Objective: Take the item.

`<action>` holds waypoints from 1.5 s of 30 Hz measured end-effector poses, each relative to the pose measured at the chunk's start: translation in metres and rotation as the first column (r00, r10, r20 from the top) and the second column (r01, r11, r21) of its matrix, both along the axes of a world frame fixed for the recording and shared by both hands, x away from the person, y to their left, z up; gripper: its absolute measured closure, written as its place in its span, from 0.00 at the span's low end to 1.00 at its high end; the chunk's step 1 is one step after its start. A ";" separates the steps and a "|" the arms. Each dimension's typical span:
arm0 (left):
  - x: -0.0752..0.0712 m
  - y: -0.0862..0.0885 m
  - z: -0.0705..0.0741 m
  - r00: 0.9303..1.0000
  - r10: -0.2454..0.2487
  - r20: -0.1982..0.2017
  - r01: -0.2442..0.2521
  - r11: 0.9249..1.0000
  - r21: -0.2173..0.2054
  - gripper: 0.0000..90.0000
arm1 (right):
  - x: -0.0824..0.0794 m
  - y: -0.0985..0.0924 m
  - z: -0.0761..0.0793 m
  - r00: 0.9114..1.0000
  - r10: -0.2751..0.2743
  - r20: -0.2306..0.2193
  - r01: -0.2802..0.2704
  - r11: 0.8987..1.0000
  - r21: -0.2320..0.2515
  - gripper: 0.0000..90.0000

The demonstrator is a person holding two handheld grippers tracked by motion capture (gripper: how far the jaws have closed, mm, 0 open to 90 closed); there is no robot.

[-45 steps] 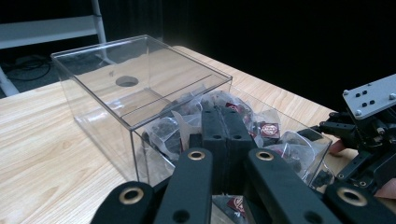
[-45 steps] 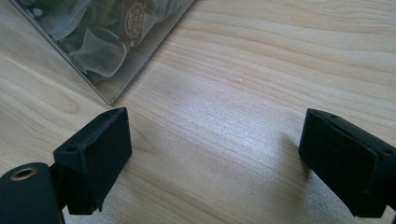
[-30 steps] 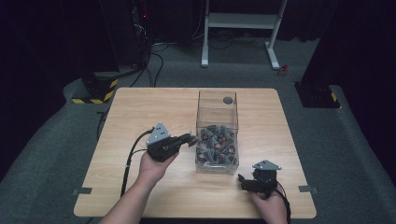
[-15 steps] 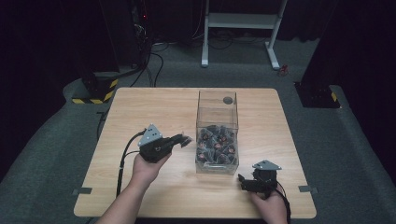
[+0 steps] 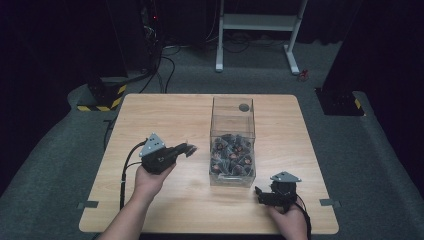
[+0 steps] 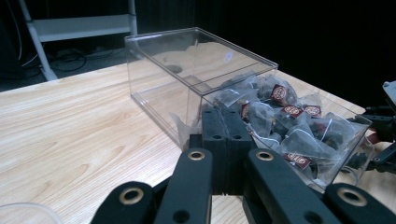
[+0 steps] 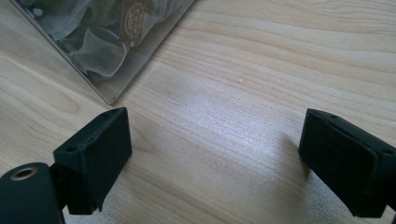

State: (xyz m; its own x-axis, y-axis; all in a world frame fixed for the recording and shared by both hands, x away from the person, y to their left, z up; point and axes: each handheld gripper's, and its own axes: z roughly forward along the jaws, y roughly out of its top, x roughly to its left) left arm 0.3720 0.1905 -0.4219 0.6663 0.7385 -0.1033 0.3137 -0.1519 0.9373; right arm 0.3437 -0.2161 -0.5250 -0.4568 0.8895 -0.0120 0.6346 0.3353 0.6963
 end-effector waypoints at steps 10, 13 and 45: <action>-0.001 0.016 0.001 0.999 0.037 0.003 -0.037 0.999 -0.008 1.00 | 0.000 0.000 0.000 1.000 -0.002 -0.002 0.002 1.000 0.002 0.10; 0.000 0.021 0.001 0.999 0.047 0.007 -0.047 0.999 -0.003 1.00 | 0.000 0.000 0.000 1.000 -0.002 -0.002 0.002 1.000 0.002 0.10; -0.004 0.077 0.009 0.986 0.165 0.019 -0.165 0.986 -0.007 1.00 | 0.000 0.000 0.000 1.000 0.002 0.000 -0.002 1.000 0.001 0.11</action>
